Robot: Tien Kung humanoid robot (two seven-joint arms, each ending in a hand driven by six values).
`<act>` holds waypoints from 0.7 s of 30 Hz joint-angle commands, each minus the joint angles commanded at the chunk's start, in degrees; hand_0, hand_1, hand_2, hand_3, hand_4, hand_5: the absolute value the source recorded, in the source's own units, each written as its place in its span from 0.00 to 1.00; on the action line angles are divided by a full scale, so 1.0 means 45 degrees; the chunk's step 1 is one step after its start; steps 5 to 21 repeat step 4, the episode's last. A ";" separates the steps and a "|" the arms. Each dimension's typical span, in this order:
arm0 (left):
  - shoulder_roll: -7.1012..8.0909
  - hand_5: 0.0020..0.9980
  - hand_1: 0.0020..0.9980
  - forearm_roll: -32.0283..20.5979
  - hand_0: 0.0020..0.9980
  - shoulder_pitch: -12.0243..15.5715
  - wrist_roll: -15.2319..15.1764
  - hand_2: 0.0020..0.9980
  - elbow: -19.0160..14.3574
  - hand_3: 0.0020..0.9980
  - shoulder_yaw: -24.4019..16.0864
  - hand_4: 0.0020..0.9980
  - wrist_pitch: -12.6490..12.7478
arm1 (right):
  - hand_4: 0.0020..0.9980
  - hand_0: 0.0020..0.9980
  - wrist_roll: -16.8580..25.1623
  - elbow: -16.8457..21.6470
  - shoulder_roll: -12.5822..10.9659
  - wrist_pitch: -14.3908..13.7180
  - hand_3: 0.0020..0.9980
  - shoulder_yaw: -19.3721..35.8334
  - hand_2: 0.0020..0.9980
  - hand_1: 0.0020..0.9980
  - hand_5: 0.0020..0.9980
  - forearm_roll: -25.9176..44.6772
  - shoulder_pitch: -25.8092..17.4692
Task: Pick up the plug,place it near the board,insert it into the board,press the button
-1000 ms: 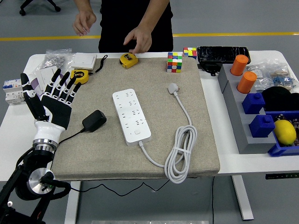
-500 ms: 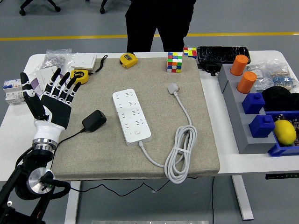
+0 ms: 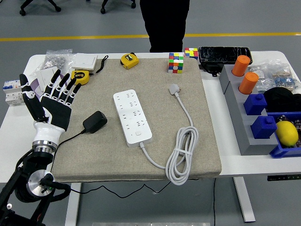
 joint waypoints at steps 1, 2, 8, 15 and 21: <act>-0.0003 0.97 0.68 -0.0001 0.72 0.0001 -0.0001 0.65 -0.0001 0.72 0.0000 1.00 -0.0001 | 1.00 0.86 0.0000 0.0000 0.0002 -0.0001 0.76 0.0001 0.73 0.74 0.83 0.0001 0.0000; -0.0015 0.97 0.68 0.0001 0.72 0.0006 -0.0009 0.65 -0.0001 0.72 -0.0007 1.00 0.0010 | 1.00 0.86 -0.0003 0.0000 0.0006 -0.0002 0.76 -0.0005 0.73 0.74 0.83 0.0006 -0.0004; -0.0031 0.97 0.68 -0.0003 0.72 0.0014 -0.0016 0.65 0.0002 0.72 -0.0018 1.00 0.0026 | 1.00 0.86 -0.0009 0.0000 0.0016 -0.0013 0.76 0.0010 0.73 0.74 0.83 0.0013 0.0002; -0.0031 0.97 0.68 -0.0003 0.72 0.0014 -0.0016 0.65 0.0002 0.72 -0.0018 1.00 0.0026 | 1.00 0.86 -0.0009 0.0000 0.0016 -0.0013 0.76 0.0010 0.73 0.74 0.83 0.0013 0.0002; -0.0031 0.97 0.68 -0.0003 0.72 0.0014 -0.0016 0.65 0.0002 0.72 -0.0018 1.00 0.0026 | 1.00 0.86 -0.0009 0.0000 0.0016 -0.0013 0.76 0.0010 0.73 0.74 0.83 0.0013 0.0002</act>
